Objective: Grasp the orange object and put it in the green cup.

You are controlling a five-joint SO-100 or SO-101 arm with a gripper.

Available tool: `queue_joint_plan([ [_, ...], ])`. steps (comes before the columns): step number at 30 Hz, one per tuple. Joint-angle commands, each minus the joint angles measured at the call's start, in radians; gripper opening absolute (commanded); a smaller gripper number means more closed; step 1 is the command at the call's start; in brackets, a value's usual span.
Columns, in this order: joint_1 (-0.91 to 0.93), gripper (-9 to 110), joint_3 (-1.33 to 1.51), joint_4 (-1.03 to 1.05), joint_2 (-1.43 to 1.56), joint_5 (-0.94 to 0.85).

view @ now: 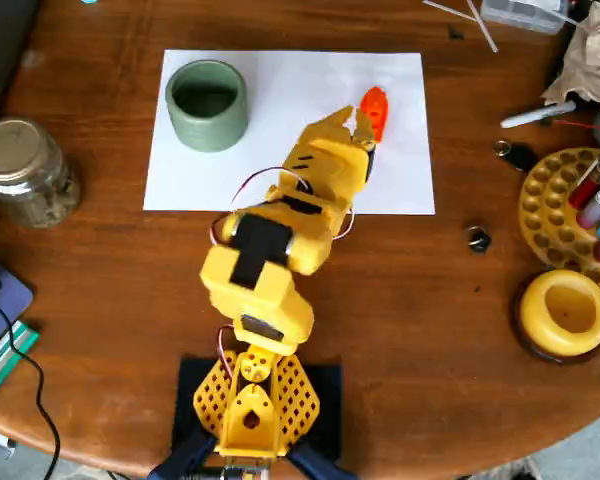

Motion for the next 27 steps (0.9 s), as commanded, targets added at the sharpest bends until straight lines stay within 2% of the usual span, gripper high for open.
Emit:
queue_joint_plan([
  [1,0.043,0,-0.041,-0.038,-0.018,-0.023],
  [9,0.052,0,-0.110,-0.067,-0.137,-0.038],
  [15,0.011,14,-0.146,-0.129,-0.230,-0.040],
  [27,-0.023,20,-0.305,-0.129,-0.400,-0.052],
])
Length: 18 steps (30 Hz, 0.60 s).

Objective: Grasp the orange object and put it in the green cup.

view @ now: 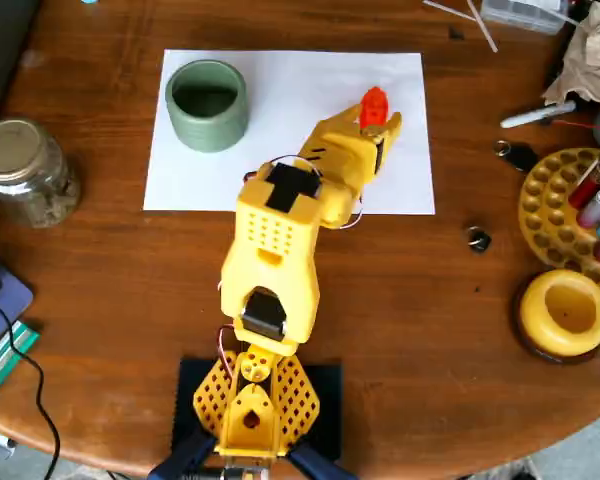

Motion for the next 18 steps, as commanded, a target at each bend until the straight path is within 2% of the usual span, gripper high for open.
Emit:
queue_joint_plan([
  [1,-0.021,20,-0.064,-0.014,-0.020,-0.008],
  [13,-0.051,21,-0.193,-0.018,-0.147,-0.006],
  [16,-0.041,12,-0.193,-0.021,-0.150,-0.008],
  [18,-0.029,2,-0.196,-0.021,-0.150,-0.008],
])
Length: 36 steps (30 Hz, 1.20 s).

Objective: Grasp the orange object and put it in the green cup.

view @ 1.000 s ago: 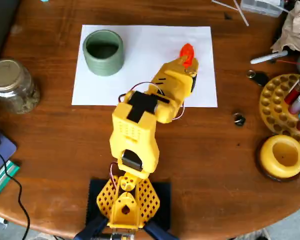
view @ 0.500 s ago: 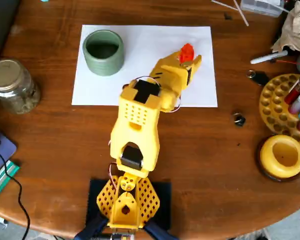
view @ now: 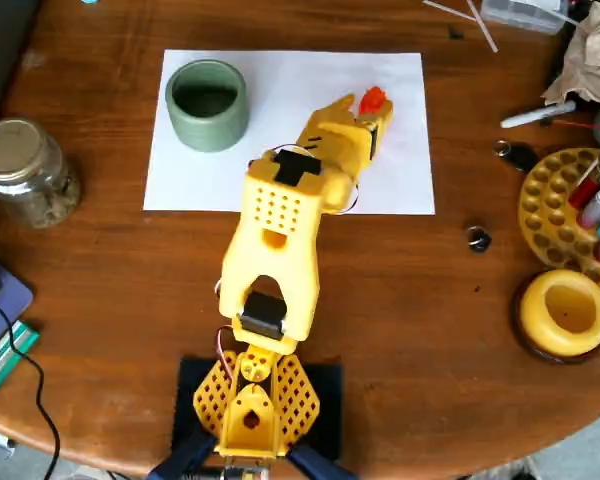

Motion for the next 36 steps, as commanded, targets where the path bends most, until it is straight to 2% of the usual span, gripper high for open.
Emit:
queue_joint_plan([
  [1,0.020,0,-0.037,-0.018,0.003,-0.011],
  [10,0.023,0,-0.008,-0.009,0.095,-0.043],
  [12,0.002,0,0.035,0.098,0.236,-0.037],
  [16,-0.052,0,0.020,0.482,0.520,0.015],
  [19,-0.092,0,-0.012,0.578,0.594,0.043],
  [28,-0.261,0,-0.158,0.724,0.561,0.166],
  [36,-0.397,0,-0.275,0.808,0.528,0.178],
])
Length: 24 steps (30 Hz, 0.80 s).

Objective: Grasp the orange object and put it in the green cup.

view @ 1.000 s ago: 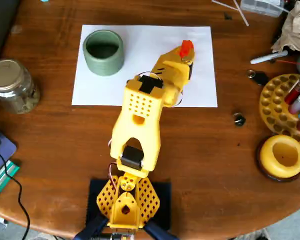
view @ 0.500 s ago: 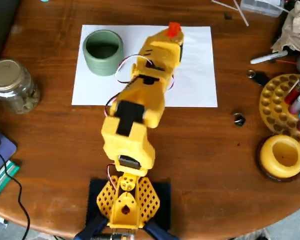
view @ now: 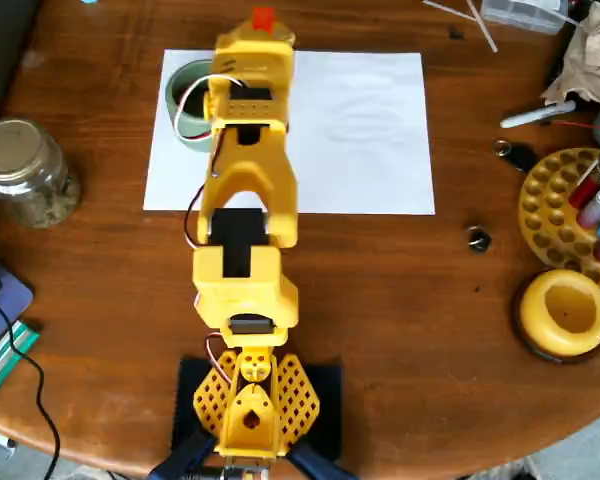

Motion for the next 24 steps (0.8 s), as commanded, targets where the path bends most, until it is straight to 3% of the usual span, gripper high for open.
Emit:
queue_joint_plan([
  [1,-0.055,0,-0.063,0.011,-0.002,0.009],
  [12,-0.178,0,-0.014,0.025,-0.028,0.015],
  [24,-0.186,0,0.138,0.048,0.063,-0.003],
])
